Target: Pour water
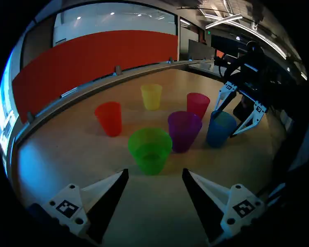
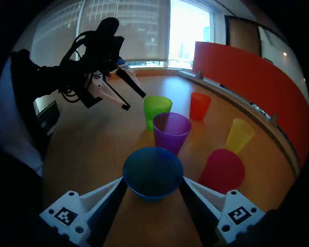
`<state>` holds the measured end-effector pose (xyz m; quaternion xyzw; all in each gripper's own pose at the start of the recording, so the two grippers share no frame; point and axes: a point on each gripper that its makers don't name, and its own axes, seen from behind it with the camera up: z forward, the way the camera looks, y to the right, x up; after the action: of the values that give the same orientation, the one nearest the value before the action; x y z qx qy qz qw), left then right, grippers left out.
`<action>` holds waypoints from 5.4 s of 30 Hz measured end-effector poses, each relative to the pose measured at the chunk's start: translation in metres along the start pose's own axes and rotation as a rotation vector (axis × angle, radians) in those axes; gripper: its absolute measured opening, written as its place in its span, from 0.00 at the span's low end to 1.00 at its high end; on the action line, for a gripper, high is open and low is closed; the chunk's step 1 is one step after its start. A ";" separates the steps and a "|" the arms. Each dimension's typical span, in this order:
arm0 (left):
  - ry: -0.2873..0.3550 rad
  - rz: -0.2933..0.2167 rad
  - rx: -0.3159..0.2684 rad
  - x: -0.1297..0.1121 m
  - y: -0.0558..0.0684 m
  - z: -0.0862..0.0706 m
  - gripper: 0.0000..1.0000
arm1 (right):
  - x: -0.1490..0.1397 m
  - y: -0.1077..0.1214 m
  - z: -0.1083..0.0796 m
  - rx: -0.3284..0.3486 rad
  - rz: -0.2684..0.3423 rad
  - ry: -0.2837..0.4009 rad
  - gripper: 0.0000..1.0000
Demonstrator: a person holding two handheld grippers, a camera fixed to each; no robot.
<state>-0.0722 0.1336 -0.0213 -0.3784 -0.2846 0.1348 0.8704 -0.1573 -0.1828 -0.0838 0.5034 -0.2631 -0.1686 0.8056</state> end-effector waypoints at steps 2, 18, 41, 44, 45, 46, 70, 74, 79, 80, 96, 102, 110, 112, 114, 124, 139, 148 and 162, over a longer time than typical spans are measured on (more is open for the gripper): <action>-0.001 0.002 0.001 -0.001 0.002 -0.001 0.97 | -0.001 0.000 -0.002 -0.006 0.007 0.001 0.94; 0.056 -0.026 0.096 -0.004 0.000 -0.034 0.97 | -0.024 0.003 -0.055 -0.125 0.055 -0.012 0.99; 0.428 -0.194 0.514 0.032 -0.060 -0.125 0.97 | 0.006 0.102 -0.153 -0.693 0.364 0.316 0.99; 0.469 -0.202 0.559 0.039 -0.065 -0.135 0.97 | 0.017 0.115 -0.165 -0.775 0.371 0.368 0.99; 0.481 -0.205 0.569 0.041 -0.066 -0.136 0.97 | 0.020 0.119 -0.168 -0.801 0.371 0.384 0.99; 0.491 -0.208 0.573 0.043 -0.066 -0.137 0.97 | 0.023 0.123 -0.172 -0.827 0.371 0.399 0.99; 0.667 -0.275 0.709 0.061 -0.080 -0.155 0.97 | 0.034 0.150 -0.199 -1.153 0.374 0.519 0.99; 0.682 -0.259 0.731 0.063 -0.080 -0.158 0.97 | 0.029 0.152 -0.201 -1.152 0.408 0.532 0.99; 0.702 -0.261 0.781 0.060 -0.085 -0.161 0.97 | 0.021 0.156 -0.208 -1.162 0.460 0.536 0.99; 0.706 -0.263 0.791 0.058 -0.085 -0.161 0.97 | 0.020 0.157 -0.210 -1.166 0.470 0.536 0.99; 0.679 -0.269 0.811 0.031 -0.096 -0.134 0.97 | 0.011 0.151 -0.208 -1.190 0.507 0.492 0.99; 0.665 -0.275 0.816 0.020 -0.101 -0.128 0.97 | 0.014 0.152 -0.207 -1.188 0.512 0.496 0.99; 0.642 -0.274 0.820 0.011 -0.105 -0.120 0.97 | 0.015 0.151 -0.204 -1.183 0.502 0.488 0.99; 0.636 -0.273 0.820 0.010 -0.106 -0.118 0.97 | 0.015 0.151 -0.203 -1.182 0.502 0.486 0.99; 0.631 -0.273 0.819 0.008 -0.106 -0.116 0.97 | 0.014 0.151 -0.202 -1.181 0.503 0.485 0.99; 0.613 -0.277 0.815 0.002 -0.109 -0.110 0.97 | 0.013 0.151 -0.205 -1.181 0.512 0.489 0.99; 0.605 -0.272 0.796 0.003 -0.108 -0.106 0.97 | 0.015 0.149 -0.208 -1.181 0.499 0.490 0.99; 0.604 -0.271 0.796 0.003 -0.108 -0.106 0.97 | 0.016 0.150 -0.209 -1.183 0.483 0.490 0.99; 0.603 -0.270 0.797 0.004 -0.108 -0.106 0.97 | 0.015 0.147 -0.208 -1.181 0.423 0.502 0.99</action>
<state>-0.0041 0.0009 0.0010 0.0006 0.0058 0.0041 1.0000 -0.0205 0.0238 -0.0219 -0.0597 -0.0246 -0.0005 0.9979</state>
